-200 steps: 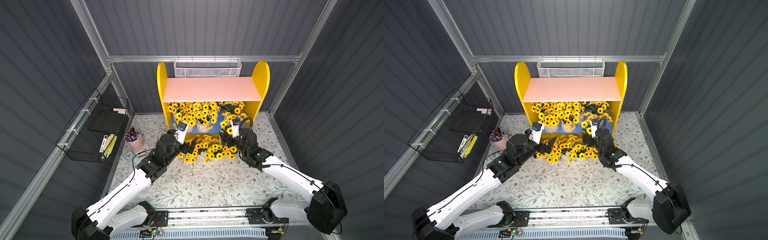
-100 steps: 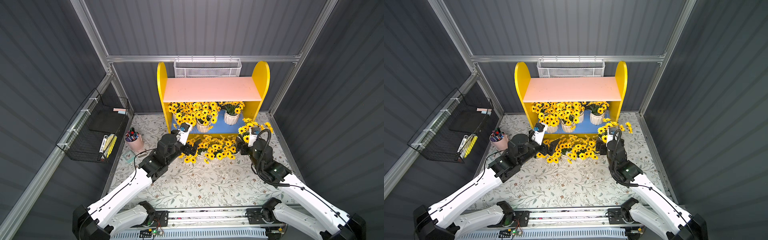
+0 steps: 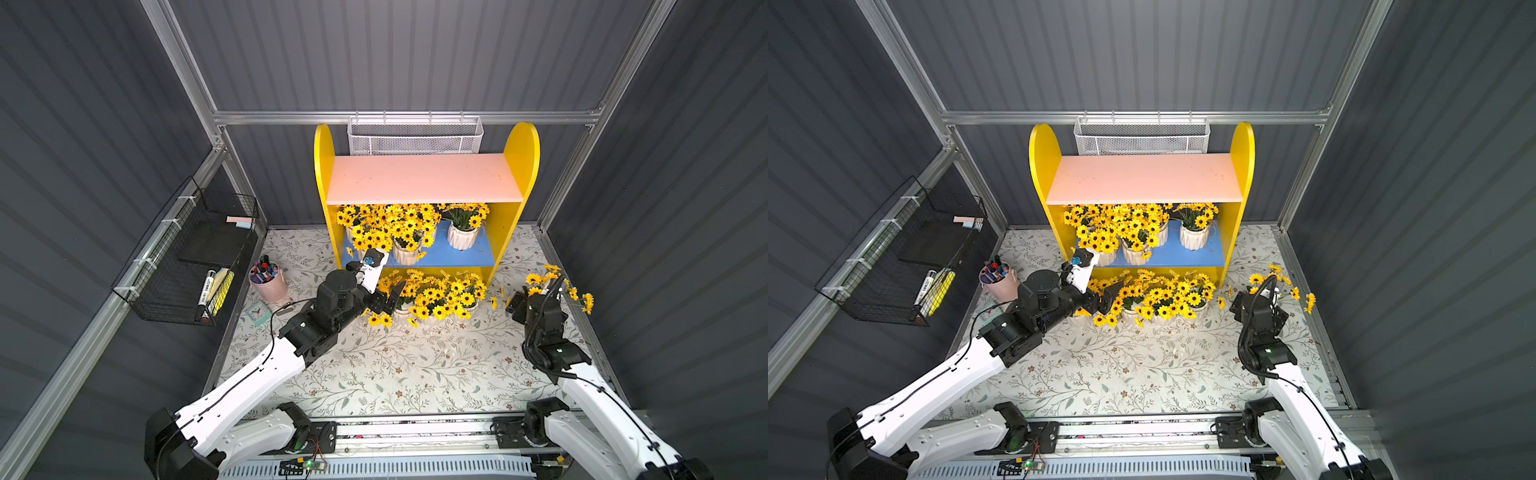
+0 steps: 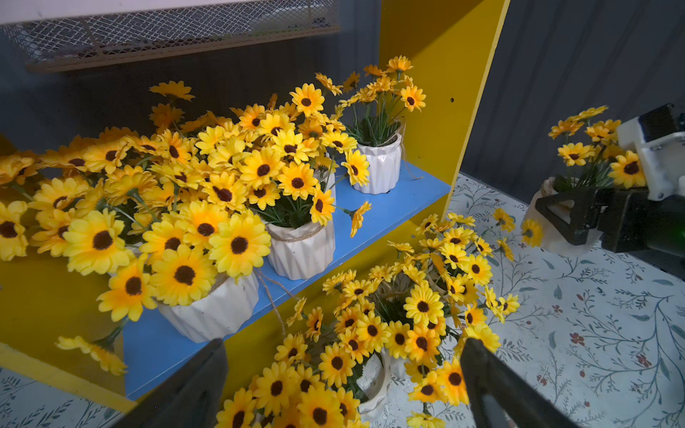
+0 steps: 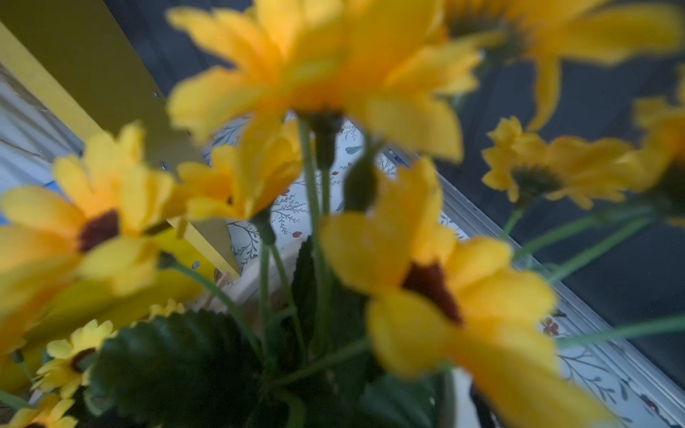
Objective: Take the sunflower pots off the shelves
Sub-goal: Place the sunflower pot at the center of the board.
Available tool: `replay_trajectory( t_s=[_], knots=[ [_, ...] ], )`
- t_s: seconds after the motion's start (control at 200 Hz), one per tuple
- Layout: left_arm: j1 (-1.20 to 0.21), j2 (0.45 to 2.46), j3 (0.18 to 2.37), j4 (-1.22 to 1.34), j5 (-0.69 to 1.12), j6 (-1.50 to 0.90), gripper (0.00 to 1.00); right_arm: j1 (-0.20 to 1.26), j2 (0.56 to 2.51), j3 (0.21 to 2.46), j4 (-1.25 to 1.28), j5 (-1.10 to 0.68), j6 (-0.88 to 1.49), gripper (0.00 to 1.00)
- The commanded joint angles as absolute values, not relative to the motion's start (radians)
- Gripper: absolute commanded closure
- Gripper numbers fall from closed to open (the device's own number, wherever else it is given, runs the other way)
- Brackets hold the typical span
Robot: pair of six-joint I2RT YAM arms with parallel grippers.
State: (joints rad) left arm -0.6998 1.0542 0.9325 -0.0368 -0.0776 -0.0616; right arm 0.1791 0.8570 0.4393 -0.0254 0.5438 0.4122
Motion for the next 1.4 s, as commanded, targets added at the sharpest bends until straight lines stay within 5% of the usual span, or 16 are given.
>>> replay_trajectory(
  t_s=[0.0,0.23,0.935,1.396],
  knots=[
    [-0.707,1.037,0.916,-0.012,-0.068,-0.055,0.01,0.178,0.886,0.419,0.131,0.573,0.481,1.00],
    [-0.708,1.036,0.908,0.000,-0.067,-0.052,0.01,0.178,0.996,0.389,0.304,0.543,0.490,1.00],
    [-0.709,1.022,0.909,0.002,-0.057,-0.065,0.01,0.230,1.053,0.484,0.023,0.596,0.804,1.00],
    [-0.709,1.009,0.904,0.009,-0.052,-0.075,0.01,0.446,1.106,0.491,-0.173,0.929,1.064,1.00]
  ],
)
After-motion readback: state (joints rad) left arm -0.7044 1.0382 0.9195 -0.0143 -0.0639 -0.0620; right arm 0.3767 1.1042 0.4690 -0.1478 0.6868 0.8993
